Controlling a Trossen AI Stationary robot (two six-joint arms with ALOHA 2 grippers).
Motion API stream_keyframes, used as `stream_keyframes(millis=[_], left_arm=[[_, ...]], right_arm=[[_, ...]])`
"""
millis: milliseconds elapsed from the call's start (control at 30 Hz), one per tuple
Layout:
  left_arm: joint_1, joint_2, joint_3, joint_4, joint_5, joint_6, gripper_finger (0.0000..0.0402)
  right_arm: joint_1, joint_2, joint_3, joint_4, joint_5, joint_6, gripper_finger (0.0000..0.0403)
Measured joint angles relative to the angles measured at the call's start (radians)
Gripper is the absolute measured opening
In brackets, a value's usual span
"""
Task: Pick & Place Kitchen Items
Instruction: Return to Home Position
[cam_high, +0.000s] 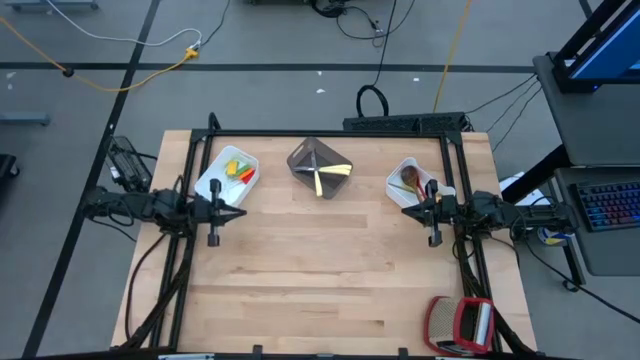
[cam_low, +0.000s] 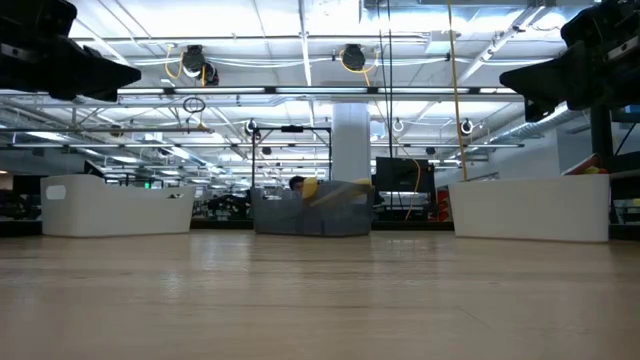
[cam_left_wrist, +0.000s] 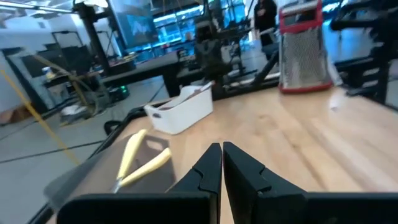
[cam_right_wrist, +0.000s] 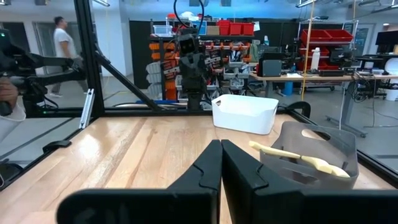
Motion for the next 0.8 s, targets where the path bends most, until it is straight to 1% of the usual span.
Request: stream_keyframes(millis=[133, 333, 467, 733, 800], left_arm=[[0.000, 0.001, -0.029, 0.026, 0.018, -0.020, 0.0021], [0.000, 0.009, -0.076, 0.135, 0.045, -0.013, 0.0021], [0.000, 0.017, -0.079, 0.138, 0.066, -0.030, 0.0021], [0.000, 0.021, -0.080, 0.137, 0.064, -0.096, 0.0021], [0.000, 0.021, -0.080, 0.140, 0.062, -0.093, 0.0021]], right_arm=[[0.000, 0.000, 0.000, 0.003, 0.000, 0.000, 0.0002], [0.000, 0.000, 0.000, -0.001, 0.000, 0.000, 0.0002], [0.000, 0.000, 0.000, -0.001, 0.000, 0.000, 0.0002], [0.000, 0.000, 0.000, -0.001, 0.000, 0.000, 0.0002], [0.000, 0.000, 0.000, -0.001, 0.000, 0.000, 0.0002]])
